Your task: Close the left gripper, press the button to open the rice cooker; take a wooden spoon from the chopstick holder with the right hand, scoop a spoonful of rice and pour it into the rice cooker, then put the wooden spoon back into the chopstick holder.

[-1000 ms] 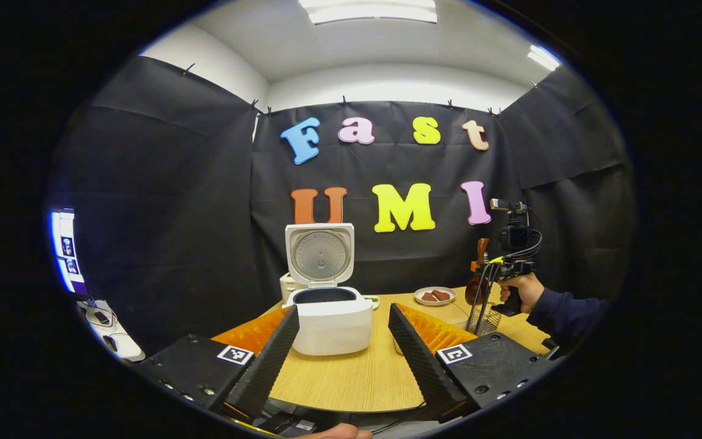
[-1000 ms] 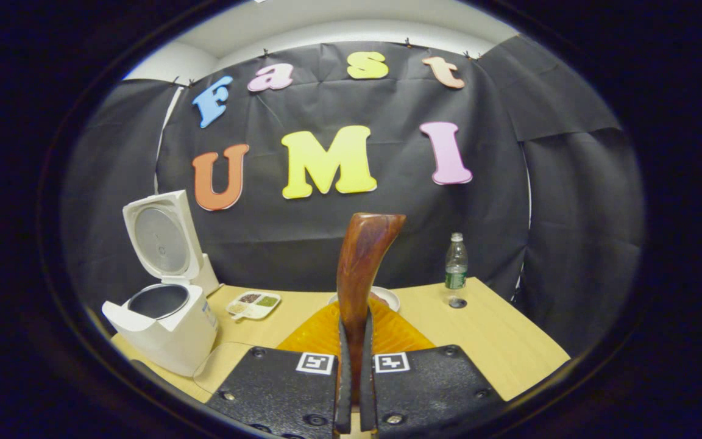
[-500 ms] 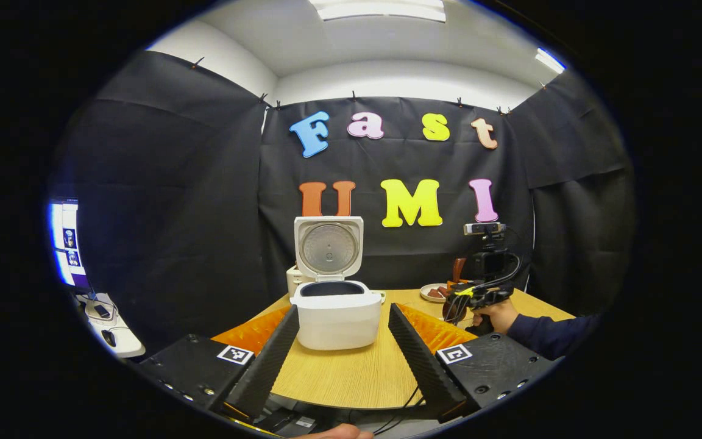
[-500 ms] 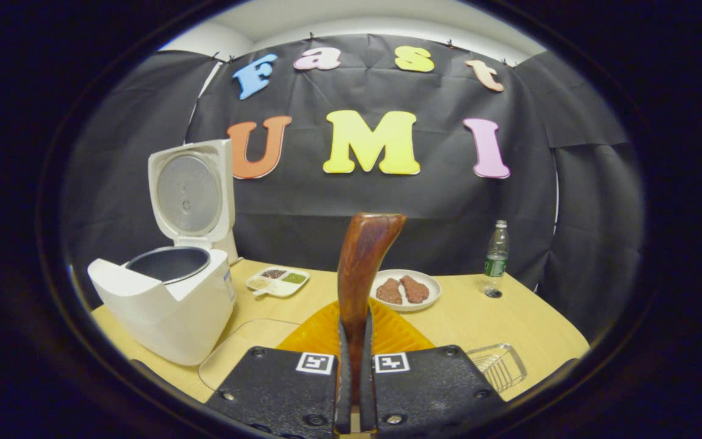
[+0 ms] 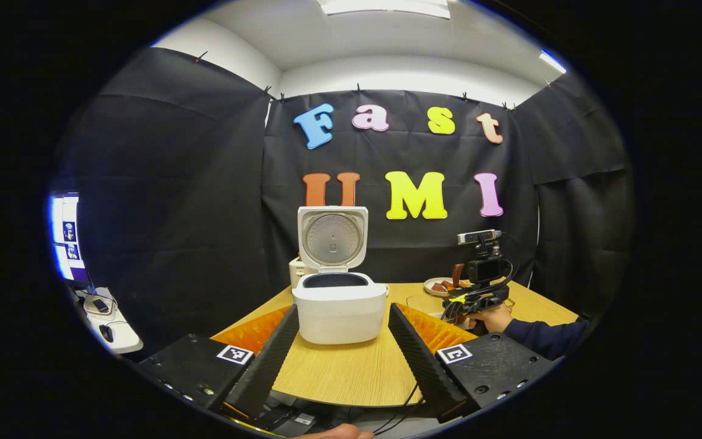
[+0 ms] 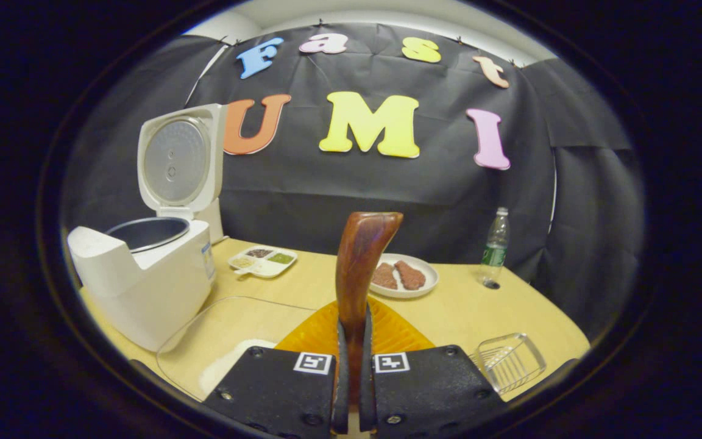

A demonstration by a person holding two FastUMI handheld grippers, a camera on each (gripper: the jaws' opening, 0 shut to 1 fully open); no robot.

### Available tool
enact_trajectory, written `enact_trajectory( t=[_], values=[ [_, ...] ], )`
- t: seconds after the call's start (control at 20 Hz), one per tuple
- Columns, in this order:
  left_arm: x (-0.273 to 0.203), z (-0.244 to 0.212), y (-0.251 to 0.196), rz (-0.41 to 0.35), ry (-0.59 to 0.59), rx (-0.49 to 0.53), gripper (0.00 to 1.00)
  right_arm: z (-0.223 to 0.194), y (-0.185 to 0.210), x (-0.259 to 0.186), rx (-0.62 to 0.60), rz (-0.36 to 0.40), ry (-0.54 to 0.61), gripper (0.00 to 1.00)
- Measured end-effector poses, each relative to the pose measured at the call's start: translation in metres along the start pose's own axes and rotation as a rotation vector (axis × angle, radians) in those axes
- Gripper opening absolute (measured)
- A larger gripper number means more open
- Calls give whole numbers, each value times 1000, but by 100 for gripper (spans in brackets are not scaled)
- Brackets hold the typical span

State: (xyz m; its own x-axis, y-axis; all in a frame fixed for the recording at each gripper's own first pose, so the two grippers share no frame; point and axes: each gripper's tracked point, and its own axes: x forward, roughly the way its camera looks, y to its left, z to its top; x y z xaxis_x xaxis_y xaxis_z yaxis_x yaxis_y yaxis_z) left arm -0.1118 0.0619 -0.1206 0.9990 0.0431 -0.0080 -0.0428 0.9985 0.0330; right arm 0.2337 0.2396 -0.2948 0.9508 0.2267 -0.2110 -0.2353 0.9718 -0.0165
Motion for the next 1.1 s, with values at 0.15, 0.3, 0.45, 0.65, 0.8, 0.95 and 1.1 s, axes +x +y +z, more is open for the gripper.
enact_trajectory(
  t=[0.15, 0.3, 0.45, 0.65, 0.8, 0.95, 1.1],
  values=[
    [0, -2, -4, 0, 4, 20, 94, -7, 20, -8, 64, 63, 31, 12],
    [-3, 4, -9, -12, -7, 22, 94, -11, 33, -10, 125, 101, 48, 12],
    [-4, 4, -11, -21, -15, 18, 94, -13, 43, -12, 215, 159, 77, 12],
    [-3, 3, -11, -18, -9, 19, 94, -15, 40, -11, 357, 208, 131, 12],
    [-1, 0, -11, -18, -4, 24, 94, -7, 28, -13, 482, 234, 128, 12],
    [1, -2, -8, -14, 2, 23, 94, 6, 17, -17, 619, 278, 110, 12],
    [2, -4, -7, -9, 8, 15, 94, 16, 2, -22, 756, 307, 94, 12]
  ],
)
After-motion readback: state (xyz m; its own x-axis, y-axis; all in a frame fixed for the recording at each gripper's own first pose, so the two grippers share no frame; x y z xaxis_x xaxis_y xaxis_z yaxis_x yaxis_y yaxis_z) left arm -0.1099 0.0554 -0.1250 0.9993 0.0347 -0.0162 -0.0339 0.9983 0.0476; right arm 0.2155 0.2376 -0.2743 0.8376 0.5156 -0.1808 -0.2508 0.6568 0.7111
